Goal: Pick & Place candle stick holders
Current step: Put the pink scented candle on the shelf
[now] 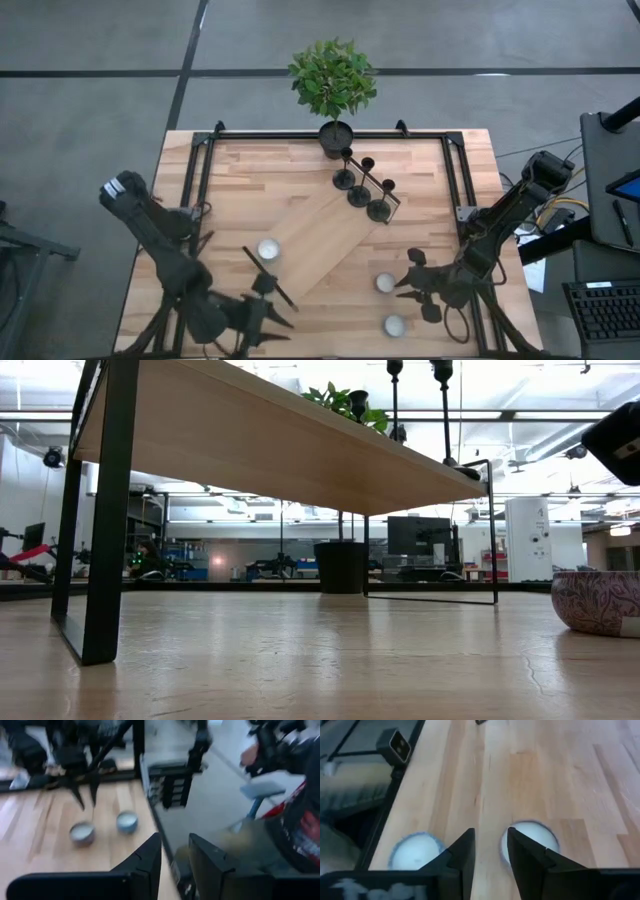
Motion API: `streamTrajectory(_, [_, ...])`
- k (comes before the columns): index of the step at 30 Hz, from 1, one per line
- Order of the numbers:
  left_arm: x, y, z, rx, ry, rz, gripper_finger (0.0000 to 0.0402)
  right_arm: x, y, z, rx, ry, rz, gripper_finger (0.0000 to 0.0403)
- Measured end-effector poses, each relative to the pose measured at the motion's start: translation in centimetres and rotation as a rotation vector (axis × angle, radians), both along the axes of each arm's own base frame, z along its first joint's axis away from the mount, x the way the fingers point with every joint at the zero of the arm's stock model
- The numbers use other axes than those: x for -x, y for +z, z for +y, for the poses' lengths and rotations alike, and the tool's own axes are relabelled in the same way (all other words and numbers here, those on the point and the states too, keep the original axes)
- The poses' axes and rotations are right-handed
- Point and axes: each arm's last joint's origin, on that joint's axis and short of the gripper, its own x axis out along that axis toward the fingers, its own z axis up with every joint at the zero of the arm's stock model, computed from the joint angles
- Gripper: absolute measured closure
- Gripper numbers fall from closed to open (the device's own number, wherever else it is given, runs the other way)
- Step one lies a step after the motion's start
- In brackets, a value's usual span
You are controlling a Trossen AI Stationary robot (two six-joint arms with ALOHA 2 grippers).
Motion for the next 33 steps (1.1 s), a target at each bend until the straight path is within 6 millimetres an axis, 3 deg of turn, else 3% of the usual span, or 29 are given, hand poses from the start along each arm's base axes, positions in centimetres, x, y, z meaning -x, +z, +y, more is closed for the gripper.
streamTrajectory(4, [0.6, -3.0, -1.1, 0.056, 0.005, -0.134, 0.0307, -0.1, -0.3, -0.3, 0.004, 0.025, 0.053, 0.0297])
streamTrajectory(11, [1.2, -6.4, -0.7, 0.193, -0.016, -0.235, 0.0307, -0.1, -0.5, -0.6, 0.001, 0.026, 0.100, 0.0312])
streamTrajectory(19, [1.9, -5.0, -1.5, 0.160, -0.062, -0.323, 0.0307, -0.7, -1.6, 0.2, 0.011, 0.025, 0.167, 0.0312])
streamTrajectory(26, [2.9, -4.1, -2.6, 0.125, -0.114, -0.377, 0.0307, -2.1, -0.9, 1.3, 0.164, 0.029, 0.285, 0.0312])
streamTrajectory(33, [3.2, -4.4, -2.7, 0.117, -0.119, -0.365, 0.0307, -4.0, -0.7, 2.1, 0.267, 0.070, 0.355, 0.0312])
